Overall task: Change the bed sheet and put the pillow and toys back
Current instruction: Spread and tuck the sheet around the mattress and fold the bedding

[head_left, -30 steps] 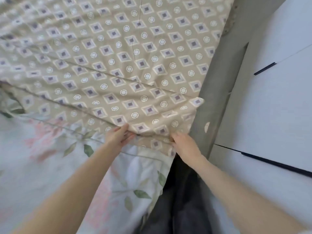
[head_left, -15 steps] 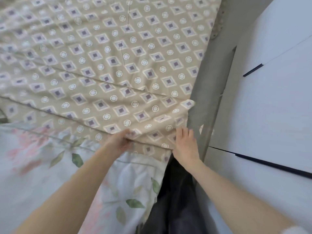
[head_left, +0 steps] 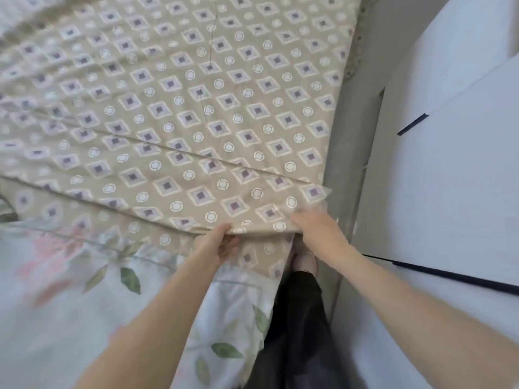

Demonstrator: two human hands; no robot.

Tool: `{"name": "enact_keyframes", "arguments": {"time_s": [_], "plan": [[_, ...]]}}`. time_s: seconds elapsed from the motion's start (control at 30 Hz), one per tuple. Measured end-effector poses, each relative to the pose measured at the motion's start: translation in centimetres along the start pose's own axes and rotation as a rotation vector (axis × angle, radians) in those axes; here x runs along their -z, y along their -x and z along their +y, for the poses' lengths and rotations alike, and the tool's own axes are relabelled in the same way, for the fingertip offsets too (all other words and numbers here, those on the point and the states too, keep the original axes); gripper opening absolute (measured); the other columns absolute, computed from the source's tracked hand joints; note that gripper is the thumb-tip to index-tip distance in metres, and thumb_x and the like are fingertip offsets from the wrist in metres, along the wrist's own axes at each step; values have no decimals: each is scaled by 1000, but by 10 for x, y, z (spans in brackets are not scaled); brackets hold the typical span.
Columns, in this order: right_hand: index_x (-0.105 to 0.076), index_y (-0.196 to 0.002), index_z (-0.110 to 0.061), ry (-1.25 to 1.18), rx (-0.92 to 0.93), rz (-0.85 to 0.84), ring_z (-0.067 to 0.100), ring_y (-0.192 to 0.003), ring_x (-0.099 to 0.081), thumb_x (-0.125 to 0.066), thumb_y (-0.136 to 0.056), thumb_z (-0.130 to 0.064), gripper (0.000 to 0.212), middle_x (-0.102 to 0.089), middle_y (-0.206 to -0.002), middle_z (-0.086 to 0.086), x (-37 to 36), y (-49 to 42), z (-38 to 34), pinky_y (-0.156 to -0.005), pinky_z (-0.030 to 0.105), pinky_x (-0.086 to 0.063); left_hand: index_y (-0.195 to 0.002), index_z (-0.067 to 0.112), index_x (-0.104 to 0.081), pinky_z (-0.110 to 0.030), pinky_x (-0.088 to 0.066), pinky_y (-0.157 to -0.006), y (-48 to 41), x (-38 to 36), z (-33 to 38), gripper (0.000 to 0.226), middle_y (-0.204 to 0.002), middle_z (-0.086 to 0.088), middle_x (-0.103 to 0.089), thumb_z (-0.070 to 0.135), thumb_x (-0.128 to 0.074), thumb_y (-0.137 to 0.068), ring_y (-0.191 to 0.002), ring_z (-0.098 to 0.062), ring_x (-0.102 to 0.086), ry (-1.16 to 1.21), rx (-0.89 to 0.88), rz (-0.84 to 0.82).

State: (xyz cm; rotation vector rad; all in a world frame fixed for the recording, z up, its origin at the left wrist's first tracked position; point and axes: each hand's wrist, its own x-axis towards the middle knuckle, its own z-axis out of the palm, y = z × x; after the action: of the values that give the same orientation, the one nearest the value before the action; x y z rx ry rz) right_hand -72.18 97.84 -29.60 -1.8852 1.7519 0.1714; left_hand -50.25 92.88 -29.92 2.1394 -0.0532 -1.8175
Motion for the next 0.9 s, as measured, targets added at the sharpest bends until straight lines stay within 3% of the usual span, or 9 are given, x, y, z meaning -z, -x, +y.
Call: {"name": "enact_keyframes", "arguments": {"time_s": [0.13,0.37,0.53,0.6,0.67,0.77,0.83,0.9], "plan": [[-55,-108,-16,40,-70,-1,29,-92,-55,-39,-77,6,42,-59,-94,6,-5,-1,1,-74,40,-51,-78,6,-54,-23,-50,-37,1,2,-10,15,-52,-4,-61,9,-67,-85,-36,-10,-60,-20,-38,38],[-58,-122,-30,167,-124,10,24,-97,-54,-38,-83,-5,50,-66,-96,-3,-32,12,9,-89,29,-37,-82,1,-54,-22,-49,-33,3,-2,-36,14,-69,-13,-61,10,-64,-87,-32,-11,-57,-42,12,51],[-60,-106,-23,85,-189,-122,30,-103,-54,-40,-83,-5,36,-64,-97,3,-50,8,5,-91,37,-44,-97,-1,-56,-21,-47,-32,-5,6,-44,16,-77,-14,-62,10,-63,-89,-33,-11,-58,-70,33,45],[-59,-105,-20,96,-195,-167,31,-103,-55,-41,-85,-6,30,-64,-104,5,-52,1,5,-91,37,-43,-94,2,-55,-22,-48,-33,-6,7,-44,13,-74,-12,-61,11,-63,-89,-33,-10,-58,-93,42,36],[-55,-116,-15,106,-216,-305,31,-106,-56,-45,-88,-9,30,-61,-115,9,-57,0,8,-87,36,-43,-85,6,-55,-22,-50,-38,-6,9,-40,12,-73,-10,-60,14,-63,-90,-42,-11,-61,-123,70,-4],[-29,-142,-16,59,-239,-640,29,-117,-51,-54,-87,-15,61,-48,-134,10,-69,16,13,-88,36,-46,-79,9,-57,-24,-53,-47,-5,16,-35,15,-73,-6,-60,17,-66,-88,-62,-14,-59,-128,114,-48],[-19,-148,-17,-61,-246,-660,27,-125,-45,-56,-88,-25,71,-41,-140,9,-79,30,13,-92,36,-45,-79,8,-58,-25,-54,-47,-5,22,-35,14,-75,-7,-61,16,-68,-86,-65,-16,-60,-85,117,-42],[-28,-143,-17,-118,-247,-516,27,-126,-43,-51,-91,-32,59,-44,-140,7,-82,35,9,-93,38,-46,-80,7,-58,-24,-53,-43,-5,27,-36,13,-77,-9,-62,12,-69,-85,-66,-17,-61,-4,85,-13]]}}
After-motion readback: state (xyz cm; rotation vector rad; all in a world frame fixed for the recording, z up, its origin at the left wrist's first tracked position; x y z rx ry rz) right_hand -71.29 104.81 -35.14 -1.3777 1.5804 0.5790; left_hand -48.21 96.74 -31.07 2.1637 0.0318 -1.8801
